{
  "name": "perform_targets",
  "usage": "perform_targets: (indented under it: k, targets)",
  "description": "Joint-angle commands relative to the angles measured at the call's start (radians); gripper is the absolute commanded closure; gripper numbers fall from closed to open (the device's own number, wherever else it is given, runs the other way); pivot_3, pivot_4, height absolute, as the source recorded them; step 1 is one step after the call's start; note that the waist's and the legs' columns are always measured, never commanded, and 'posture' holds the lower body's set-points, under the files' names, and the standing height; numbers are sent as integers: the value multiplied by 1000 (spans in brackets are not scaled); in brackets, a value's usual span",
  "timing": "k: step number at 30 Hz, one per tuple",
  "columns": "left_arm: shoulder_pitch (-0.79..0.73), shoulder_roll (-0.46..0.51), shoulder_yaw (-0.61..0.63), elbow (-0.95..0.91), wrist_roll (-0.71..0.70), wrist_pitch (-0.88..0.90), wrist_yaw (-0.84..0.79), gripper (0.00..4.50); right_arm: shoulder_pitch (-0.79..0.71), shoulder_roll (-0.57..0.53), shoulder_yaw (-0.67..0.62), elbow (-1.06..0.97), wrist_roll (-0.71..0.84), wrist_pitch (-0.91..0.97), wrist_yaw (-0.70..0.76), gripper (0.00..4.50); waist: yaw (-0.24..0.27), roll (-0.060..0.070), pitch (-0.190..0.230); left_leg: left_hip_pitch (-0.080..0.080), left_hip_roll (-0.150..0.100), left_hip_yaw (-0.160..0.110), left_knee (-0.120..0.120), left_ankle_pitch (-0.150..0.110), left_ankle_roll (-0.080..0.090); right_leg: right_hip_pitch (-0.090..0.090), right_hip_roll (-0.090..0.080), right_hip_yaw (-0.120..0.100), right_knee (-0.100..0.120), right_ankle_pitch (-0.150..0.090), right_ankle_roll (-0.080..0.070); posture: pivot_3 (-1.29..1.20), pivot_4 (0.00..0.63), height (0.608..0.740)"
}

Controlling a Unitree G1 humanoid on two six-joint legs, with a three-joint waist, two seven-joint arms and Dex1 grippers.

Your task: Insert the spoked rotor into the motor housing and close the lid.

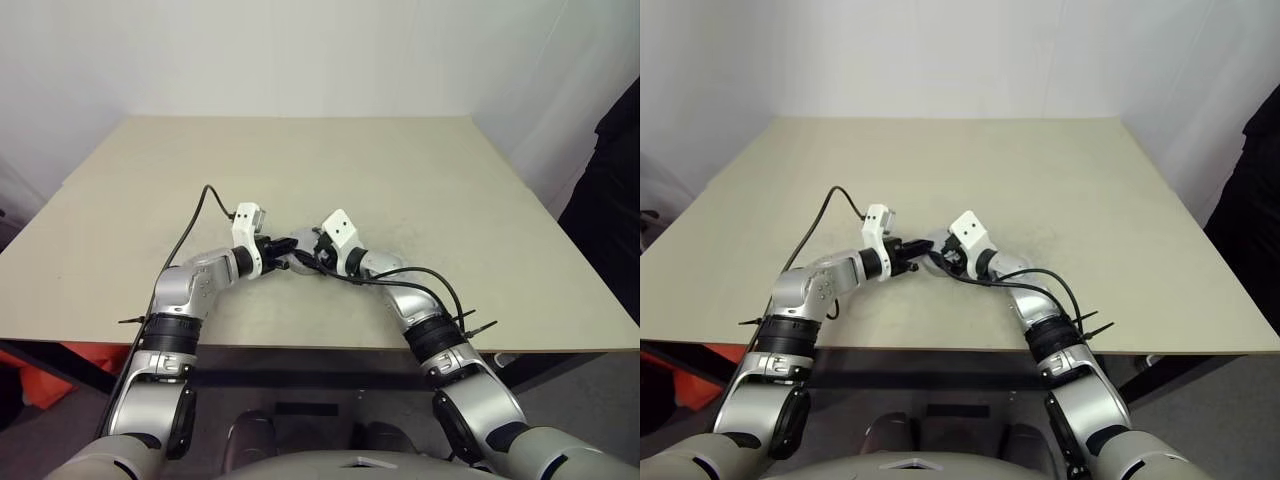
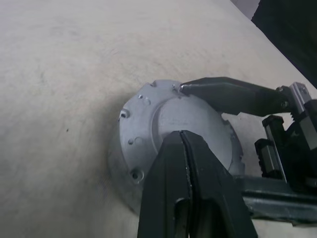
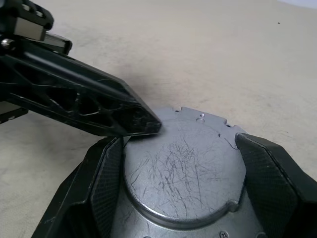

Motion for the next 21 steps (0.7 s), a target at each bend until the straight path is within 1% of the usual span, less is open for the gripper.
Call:
perform_targets:
  k: [1,3,5,10,12,14,15,16,19,21]
  targets:
    - [19,4,-18,14,19,23,15,4483,23,-25,4,-34,1,55,34,1339,0,0,-1,0,0,0,-1,0,0,0,0,0,-2,0,0,0,0,740]
    - [18,4,-19,17,20,20,14,4500,33,-34,5,-83,12,72,52,595,2,0,-1,-1,0,0,-1,0,1,1,0,0,-5,0,0,0,0,740]
    - [18,3,-20,19,22,17,14,4500,48,-52,11,-141,2,75,53,35,2,0,-2,-2,0,0,-3,-1,2,2,-1,1,-7,0,0,0,0,740]
    - [23,5,-25,15,22,17,8,4500,104,-118,-12,-356,46,144,106,35,4,0,-2,-3,-1,0,-5,-2,4,1,-2,1,-7,2,2,0,0,740]
    - [22,6,-26,18,23,14,5,4500,130,-140,-63,-469,109,219,119,35,4,0,-2,-3,-1,0,-6,-2,4,0,-2,1,-8,2,2,0,0,740]
    - [20,7,-26,22,24,11,3,4500,136,-141,-113,-534,165,300,102,35,4,0,-2,-3,-1,0,-6,-2,3,0,-1,1,-8,1,2,0,0,740]
    - [19,7,-26,25,24,9,2,4500,132,-133,-144,-554,193,348,81,35,3,0,-2,-2,-1,0,-7,-2,3,0,-1,1,-8,1,2,0,0,740]
    - [17,8,-25,28,25,7,2,4500,119,-116,-203,-569,238,428,39,35,3,0,-2,-2,-1,0,-7,-2,3,0,-1,1,-8,1,3,0,0,740]
    - [9,8,-25,40,26,0,0,4500,62,-46,-395,-577,380,727,-112,35,3,0,-2,-1,-1,0,-8,-1,2,0,-1,1,-8,1,3,0,0,740]
    - [3,10,-24,50,28,-7,-1,4500,26,-3,-506,-553,440,903,-204,35,4,0,-2,-1,-1,0,-9,-1,1,0,-1,1,-8,1,3,0,0,740]
